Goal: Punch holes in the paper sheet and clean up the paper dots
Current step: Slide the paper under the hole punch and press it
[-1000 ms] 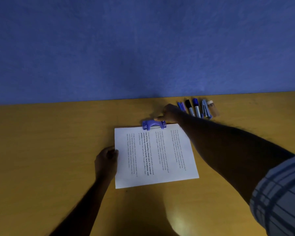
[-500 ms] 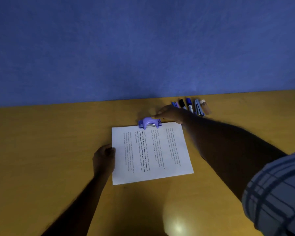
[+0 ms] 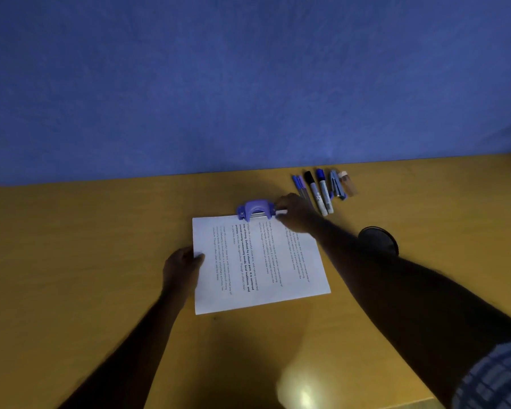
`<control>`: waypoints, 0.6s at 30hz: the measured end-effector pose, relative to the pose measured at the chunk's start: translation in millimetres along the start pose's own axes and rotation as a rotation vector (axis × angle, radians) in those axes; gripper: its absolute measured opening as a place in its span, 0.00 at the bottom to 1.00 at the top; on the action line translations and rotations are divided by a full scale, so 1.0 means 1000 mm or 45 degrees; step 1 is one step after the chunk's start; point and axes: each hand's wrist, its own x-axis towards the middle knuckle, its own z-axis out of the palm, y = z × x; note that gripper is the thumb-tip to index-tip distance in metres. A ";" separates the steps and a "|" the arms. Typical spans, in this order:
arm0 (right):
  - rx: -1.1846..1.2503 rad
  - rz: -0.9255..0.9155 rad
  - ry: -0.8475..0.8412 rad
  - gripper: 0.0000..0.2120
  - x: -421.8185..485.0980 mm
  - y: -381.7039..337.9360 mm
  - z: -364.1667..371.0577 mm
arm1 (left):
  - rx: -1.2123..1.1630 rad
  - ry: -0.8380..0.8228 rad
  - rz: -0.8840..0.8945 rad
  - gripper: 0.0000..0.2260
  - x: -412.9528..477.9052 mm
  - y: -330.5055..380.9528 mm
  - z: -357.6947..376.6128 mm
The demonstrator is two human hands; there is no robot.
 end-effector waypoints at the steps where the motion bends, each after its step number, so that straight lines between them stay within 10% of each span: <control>1: -0.065 0.001 0.034 0.16 -0.005 0.004 0.005 | 0.011 -0.020 0.007 0.09 -0.002 0.001 -0.001; 18: -0.191 -0.259 0.336 0.22 -0.024 0.010 0.026 | 0.041 -0.053 -0.010 0.07 -0.023 -0.009 0.000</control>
